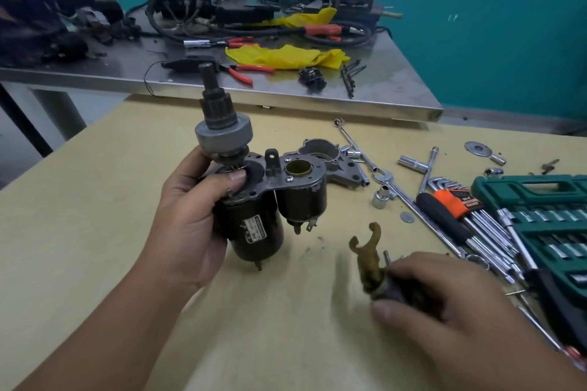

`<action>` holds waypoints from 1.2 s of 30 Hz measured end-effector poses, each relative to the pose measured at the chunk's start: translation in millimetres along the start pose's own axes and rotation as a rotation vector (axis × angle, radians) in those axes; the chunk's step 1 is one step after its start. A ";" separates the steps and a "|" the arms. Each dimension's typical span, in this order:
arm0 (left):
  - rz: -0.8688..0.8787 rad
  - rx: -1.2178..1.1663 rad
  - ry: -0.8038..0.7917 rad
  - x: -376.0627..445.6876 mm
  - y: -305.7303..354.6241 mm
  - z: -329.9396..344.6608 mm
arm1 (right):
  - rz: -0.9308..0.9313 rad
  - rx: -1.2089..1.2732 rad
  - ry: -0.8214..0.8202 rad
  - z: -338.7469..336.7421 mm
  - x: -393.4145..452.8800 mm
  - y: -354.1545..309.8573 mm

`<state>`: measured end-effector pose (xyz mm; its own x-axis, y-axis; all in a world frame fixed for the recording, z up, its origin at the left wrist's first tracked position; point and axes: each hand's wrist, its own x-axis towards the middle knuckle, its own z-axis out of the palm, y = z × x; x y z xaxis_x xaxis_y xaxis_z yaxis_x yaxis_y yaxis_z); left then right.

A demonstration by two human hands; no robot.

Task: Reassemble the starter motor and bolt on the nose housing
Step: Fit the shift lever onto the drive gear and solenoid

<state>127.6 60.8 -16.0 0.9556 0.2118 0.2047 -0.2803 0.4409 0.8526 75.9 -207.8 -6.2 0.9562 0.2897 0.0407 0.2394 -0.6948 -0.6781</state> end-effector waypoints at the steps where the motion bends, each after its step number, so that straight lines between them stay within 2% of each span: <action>1: 0.002 -0.001 -0.001 0.1 -0.1 -0.1 | 0.024 0.295 0.028 -5.7 -1.8 -1.0; 3: 0.007 -0.007 -0.009 0.6 -0.1 -0.8 | 0.078 0.834 0.010 -11.3 -2.5 6.9; 4: 0.008 -0.008 -0.016 0.7 -0.3 -0.8 | 0.078 1.017 0.010 -14.1 1.5 7.9; 9: 0.027 0.041 -0.064 -2.9 -1.7 2.7 | -0.175 1.410 -0.045 -25.7 45.9 -17.9; 11: 0.038 0.053 -0.087 -4.5 -2.2 4.1 | -0.232 1.433 -0.034 -23.4 65.0 -31.8; 15: 0.049 0.047 -0.113 -5.0 -1.5 5.0 | -0.217 1.382 0.077 -8.2 89.4 -51.1; 19: 0.040 0.030 -0.117 -3.5 -2.1 2.7 | -0.365 1.086 0.298 4.9 95.6 -53.9; 21: 0.037 0.023 -0.119 -2.6 -2.6 1.7 | -0.465 0.903 0.317 8.1 96.3 -52.6; 23: 0.038 0.022 -0.117 -2.0 -2.5 1.4 | -0.474 0.801 0.278 11.8 97.6 -50.0; 28: 0.036 0.028 -0.111 -2.0 -1.2 1.6 | -0.438 0.822 0.213 15.8 99.4 -46.8; 36: -0.002 0.025 -0.050 -0.4 0.5 0.4 | -0.457 0.992 0.248 29.7 100.1 -52.7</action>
<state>127.0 60.5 -15.5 0.9596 0.1673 0.2263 -0.2770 0.4195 0.8645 154.0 -122.6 11.9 0.8465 0.1673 0.5054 0.4422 0.3077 -0.8425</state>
